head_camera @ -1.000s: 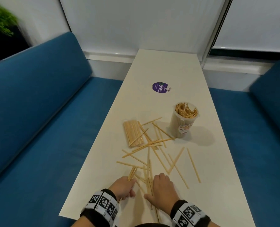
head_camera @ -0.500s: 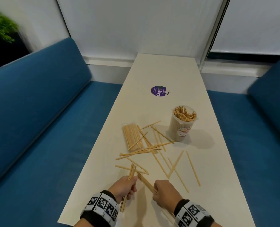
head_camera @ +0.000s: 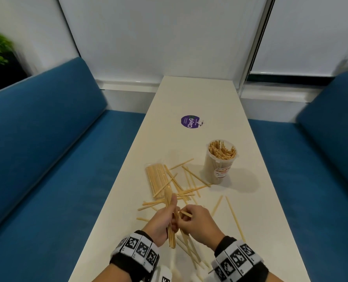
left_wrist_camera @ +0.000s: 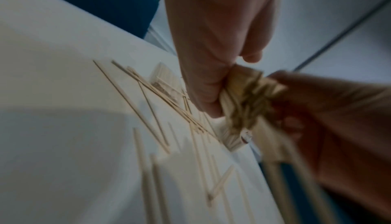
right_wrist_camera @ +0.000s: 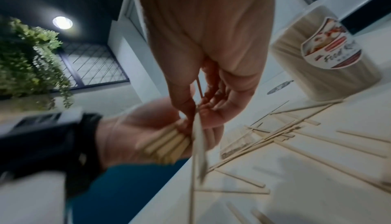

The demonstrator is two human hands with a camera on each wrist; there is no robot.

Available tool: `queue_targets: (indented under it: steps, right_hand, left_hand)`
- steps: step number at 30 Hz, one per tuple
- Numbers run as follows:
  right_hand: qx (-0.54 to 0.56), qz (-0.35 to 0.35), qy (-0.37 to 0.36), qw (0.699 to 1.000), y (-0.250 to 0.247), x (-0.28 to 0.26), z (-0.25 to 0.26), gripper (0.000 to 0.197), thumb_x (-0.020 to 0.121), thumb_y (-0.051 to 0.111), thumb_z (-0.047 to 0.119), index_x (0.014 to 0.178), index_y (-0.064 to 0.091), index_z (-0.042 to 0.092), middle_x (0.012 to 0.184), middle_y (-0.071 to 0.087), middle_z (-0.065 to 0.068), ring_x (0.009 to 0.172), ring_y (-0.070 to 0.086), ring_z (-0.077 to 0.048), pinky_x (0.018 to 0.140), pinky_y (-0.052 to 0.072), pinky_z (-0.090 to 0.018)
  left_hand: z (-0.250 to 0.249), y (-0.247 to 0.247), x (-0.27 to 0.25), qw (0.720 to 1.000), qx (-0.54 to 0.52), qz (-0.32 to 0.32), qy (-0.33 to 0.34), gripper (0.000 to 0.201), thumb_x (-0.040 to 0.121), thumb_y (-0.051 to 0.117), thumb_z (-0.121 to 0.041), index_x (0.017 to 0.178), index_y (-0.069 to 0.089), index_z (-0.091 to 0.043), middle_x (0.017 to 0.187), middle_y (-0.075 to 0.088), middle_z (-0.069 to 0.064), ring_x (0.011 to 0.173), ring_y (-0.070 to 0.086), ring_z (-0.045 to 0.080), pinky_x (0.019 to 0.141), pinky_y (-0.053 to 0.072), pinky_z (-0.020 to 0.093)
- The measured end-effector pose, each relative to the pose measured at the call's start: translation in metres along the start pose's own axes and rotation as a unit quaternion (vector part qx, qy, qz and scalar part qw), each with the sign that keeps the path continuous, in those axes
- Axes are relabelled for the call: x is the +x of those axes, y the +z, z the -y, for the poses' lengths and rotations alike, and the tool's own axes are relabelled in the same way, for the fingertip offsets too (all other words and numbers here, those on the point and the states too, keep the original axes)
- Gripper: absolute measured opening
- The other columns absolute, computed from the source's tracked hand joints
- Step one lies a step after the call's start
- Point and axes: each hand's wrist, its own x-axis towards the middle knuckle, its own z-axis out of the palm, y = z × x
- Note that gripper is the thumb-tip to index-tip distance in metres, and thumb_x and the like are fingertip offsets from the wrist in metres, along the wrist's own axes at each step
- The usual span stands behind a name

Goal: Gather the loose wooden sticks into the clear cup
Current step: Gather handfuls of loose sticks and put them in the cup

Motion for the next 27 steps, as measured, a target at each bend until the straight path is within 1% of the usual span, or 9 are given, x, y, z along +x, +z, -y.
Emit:
queue_targets:
  steps: [6,10,12,15,17,19,23,25,27]
  right_hand:
    - [0.005,-0.025,-0.021,0.999,0.013,-0.007,-0.003,0.009,0.086,0.058,0.018,0.079,0.053,0.021,0.071,0.056,0.007,0.060,0.047,-0.005,0.057,0.039,-0.016]
    - [0.056,-0.024,-0.009,0.998,0.012,-0.007,-0.009,0.011,0.084,0.065,0.021,0.085,0.055,0.027,0.077,0.056,0.007,0.064,0.048,-0.003,0.061,0.042,-0.011]
    - [0.029,-0.015,-0.008,0.999,0.010,-0.006,-0.014,0.015,0.084,0.065,0.030,0.094,0.055,0.030,0.090,0.056,0.009,0.076,0.051,-0.001,0.066,0.041,-0.011]
    - [0.076,0.077,0.080,0.991,0.008,-0.004,-0.014,0.028,0.089,0.053,0.047,0.108,0.052,0.026,0.103,0.058,0.005,0.086,0.056,-0.008,0.078,0.048,-0.021]
    - [0.157,0.141,0.168,0.963,0.006,-0.006,-0.011,0.039,0.091,0.041,0.056,0.111,0.049,0.023,0.107,0.061,-0.002,0.085,0.059,-0.012,0.078,0.050,-0.024]
    - [0.195,0.138,0.223,0.945,0.001,-0.004,-0.012,0.045,0.092,0.031,0.061,0.110,0.047,0.022,0.111,0.060,-0.007,0.085,0.059,-0.016,0.075,0.051,-0.025]
    - [0.416,0.041,0.296,0.859,-0.013,0.009,-0.021,0.054,0.094,0.040,0.051,0.112,0.045,0.001,0.087,0.052,-0.016,0.070,0.053,-0.025,0.065,0.048,-0.032]
    - [0.493,0.015,0.300,0.816,-0.019,0.016,-0.017,0.044,0.095,0.045,0.043,0.106,0.047,0.001,0.082,0.052,-0.017,0.070,0.055,-0.028,0.067,0.051,-0.034]
    - [0.527,0.024,0.291,0.798,-0.022,0.020,-0.007,0.037,0.096,0.047,0.037,0.100,0.050,0.000,0.081,0.053,-0.018,0.068,0.058,-0.029,0.070,0.055,-0.035]
  left_hand:
    - [-0.002,0.007,0.003,0.998,-0.007,-0.063,0.031,0.023,0.094,0.054,-0.028,0.086,0.058,-0.006,0.065,0.055,0.006,0.061,0.055,0.019,0.059,0.045,0.028]
    - [-0.001,0.006,0.006,0.991,-0.037,-0.122,0.048,0.026,0.097,0.044,-0.027,0.078,0.050,-0.009,0.067,0.044,0.003,0.061,0.043,0.017,0.056,0.035,0.029]
    - [-0.005,0.004,0.005,0.985,-0.082,-0.141,0.055,0.032,0.098,0.041,-0.028,0.072,0.044,-0.011,0.063,0.039,0.002,0.057,0.037,0.016,0.053,0.031,0.029]
    - [-0.013,0.002,0.004,0.975,-0.117,-0.166,0.089,0.038,0.099,0.036,-0.024,0.064,0.040,-0.014,0.057,0.037,0.000,0.053,0.036,0.016,0.058,0.033,0.029]
    - [-0.017,0.003,0.002,0.966,-0.117,-0.188,0.133,0.033,0.099,0.037,-0.025,0.070,0.045,-0.012,0.060,0.044,0.001,0.059,0.042,0.017,0.073,0.038,0.032]
    - [-0.019,0.006,0.001,0.953,-0.113,-0.198,0.198,0.027,0.099,0.037,-0.025,0.083,0.049,-0.008,0.070,0.052,0.003,0.067,0.051,0.018,0.082,0.042,0.033]
    - [-0.030,0.021,-0.011,0.929,-0.052,-0.172,0.323,0.029,0.100,0.033,-0.029,0.092,0.048,-0.005,0.069,0.055,0.007,0.068,0.056,0.021,0.069,0.049,0.028]
    - [-0.034,0.030,-0.015,0.920,-0.021,-0.164,0.356,0.028,0.099,0.035,-0.032,0.088,0.048,-0.010,0.064,0.052,0.003,0.066,0.054,0.021,0.067,0.047,0.032]
    - [-0.038,0.037,-0.020,0.911,0.006,-0.166,0.378,0.036,0.091,0.038,-0.044,0.094,0.049,-0.010,0.063,0.049,0.005,0.061,0.049,0.022,0.065,0.046,0.037]
